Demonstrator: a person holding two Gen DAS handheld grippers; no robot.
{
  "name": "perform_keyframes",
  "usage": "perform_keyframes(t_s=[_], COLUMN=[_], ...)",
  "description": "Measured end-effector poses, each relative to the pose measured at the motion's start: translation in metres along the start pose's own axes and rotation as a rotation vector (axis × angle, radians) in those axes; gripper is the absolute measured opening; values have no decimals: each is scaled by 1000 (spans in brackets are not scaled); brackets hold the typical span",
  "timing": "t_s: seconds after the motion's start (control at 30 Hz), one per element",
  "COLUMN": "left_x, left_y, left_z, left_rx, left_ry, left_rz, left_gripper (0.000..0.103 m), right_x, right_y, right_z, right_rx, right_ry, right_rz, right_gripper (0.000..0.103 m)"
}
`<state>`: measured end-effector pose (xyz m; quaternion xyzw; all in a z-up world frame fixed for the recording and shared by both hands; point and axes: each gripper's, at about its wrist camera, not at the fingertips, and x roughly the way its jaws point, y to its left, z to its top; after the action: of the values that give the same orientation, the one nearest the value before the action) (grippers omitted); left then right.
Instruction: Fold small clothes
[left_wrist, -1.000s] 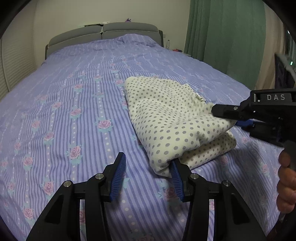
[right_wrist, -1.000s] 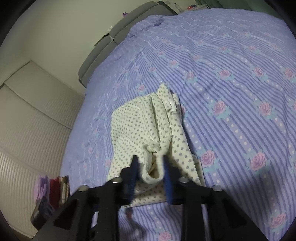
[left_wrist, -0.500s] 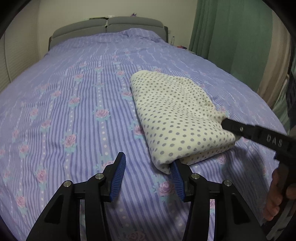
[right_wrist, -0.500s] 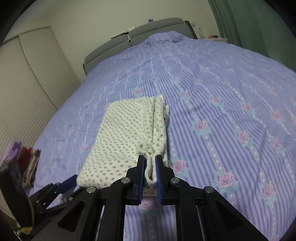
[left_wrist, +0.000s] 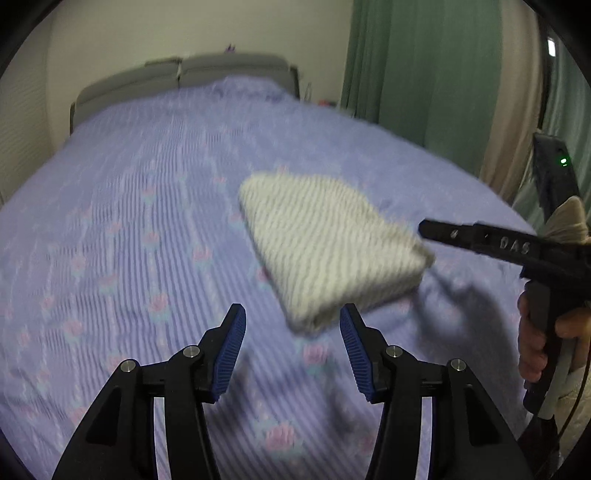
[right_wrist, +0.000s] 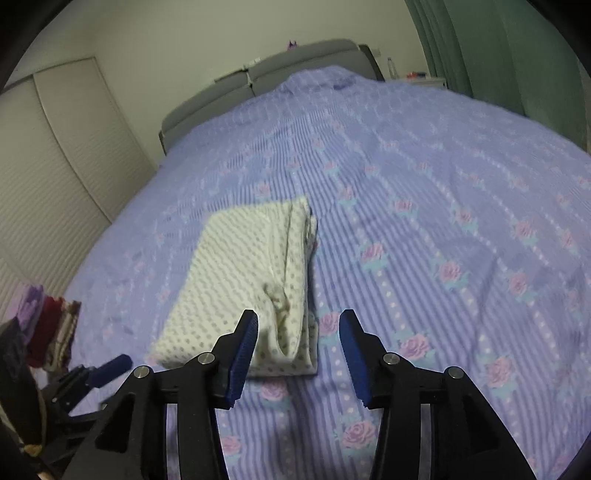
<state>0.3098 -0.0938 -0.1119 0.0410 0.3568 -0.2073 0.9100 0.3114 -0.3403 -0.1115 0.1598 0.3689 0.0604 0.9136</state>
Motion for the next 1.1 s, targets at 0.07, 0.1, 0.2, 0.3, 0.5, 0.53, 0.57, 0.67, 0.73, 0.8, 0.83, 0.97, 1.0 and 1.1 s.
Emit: perform_keyframes(t_s=[0.07, 0.1, 0.2, 0.3, 0.5, 0.53, 0.57, 0.67, 0.73, 0.8, 0.83, 0.97, 1.0, 1.1], left_x=[2, 6, 24, 39, 49, 51, 53, 57, 59, 60, 60, 59, 59, 58], left_y=[-5, -8, -12, -8, -9, -9, -9, -9, -9, -10, -12, -14, -14, -17], left_z=[13, 16, 24, 20, 12, 12, 11, 9, 9, 8, 8, 6, 5, 4], left_rx=[37, 50, 57, 20, 42, 48, 55, 59, 61, 76, 89, 106, 112, 146], left_ry=[-36, -36, -1, 42, 50, 54, 58, 64, 64, 62, 60, 59, 58, 55], left_rz=[-10, -15, -54, -103, -107, -109, -109, -117, -124, -124, -122, -119, -119, -110], left_gripper=[49, 42, 34, 29, 29, 29, 29, 29, 29, 29, 29, 29, 29, 29], right_x=[-3, -3, 10, 35, 84, 89, 92, 105, 114, 120, 124, 132, 132, 124], right_y=[5, 8, 21, 32, 36, 35, 34, 33, 29, 27, 26, 22, 21, 22], right_z=[10, 19, 47, 68, 87, 89, 90, 93, 95, 97, 99, 103, 104, 110], right_rx=[-22, -40, -104, -170, -234, -232, -231, -228, -212, -196, -184, -166, -167, -193], right_ry=[-8, -13, 10, 63, 156, 158, 161, 185, 205, 215, 223, 257, 255, 211], right_rz=[13, 27, 50, 61, 33, 27, 29, 20, 13, 21, 29, 61, 58, 53], right_gripper=[46, 46, 46, 44, 27, 27, 27, 27, 27, 27, 27, 9, 7, 6])
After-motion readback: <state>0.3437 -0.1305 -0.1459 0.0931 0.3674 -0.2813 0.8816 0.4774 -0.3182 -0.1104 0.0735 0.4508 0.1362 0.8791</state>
